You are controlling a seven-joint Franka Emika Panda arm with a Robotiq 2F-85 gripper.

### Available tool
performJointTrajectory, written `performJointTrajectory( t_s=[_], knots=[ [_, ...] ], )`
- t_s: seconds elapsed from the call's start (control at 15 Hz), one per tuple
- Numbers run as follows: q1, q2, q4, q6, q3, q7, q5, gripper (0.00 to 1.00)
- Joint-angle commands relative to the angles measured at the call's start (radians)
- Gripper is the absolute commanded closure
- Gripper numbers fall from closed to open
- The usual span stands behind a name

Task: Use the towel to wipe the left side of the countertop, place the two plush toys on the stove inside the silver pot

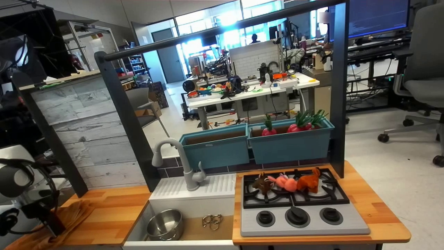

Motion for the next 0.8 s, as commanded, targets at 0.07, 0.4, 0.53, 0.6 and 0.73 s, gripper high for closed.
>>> performJointTrajectory(
  t_s=[0.07,0.4,0.53,0.6,0.73],
  knots=[
    [-0.074,-0.001,-0.084,-0.032,-0.066,0.064,0.027,0.00],
    [-0.183,-0.044,-0.161,-0.053,-0.088,0.123,0.057,0.00],
    [-0.216,-0.050,-0.166,-0.081,-0.081,0.140,0.057,0.00],
    [-0.225,-0.044,-0.159,-0.088,-0.071,0.134,0.052,0.00],
    [-0.223,-0.020,-0.121,-0.086,-0.054,0.113,0.038,0.00]
  ],
)
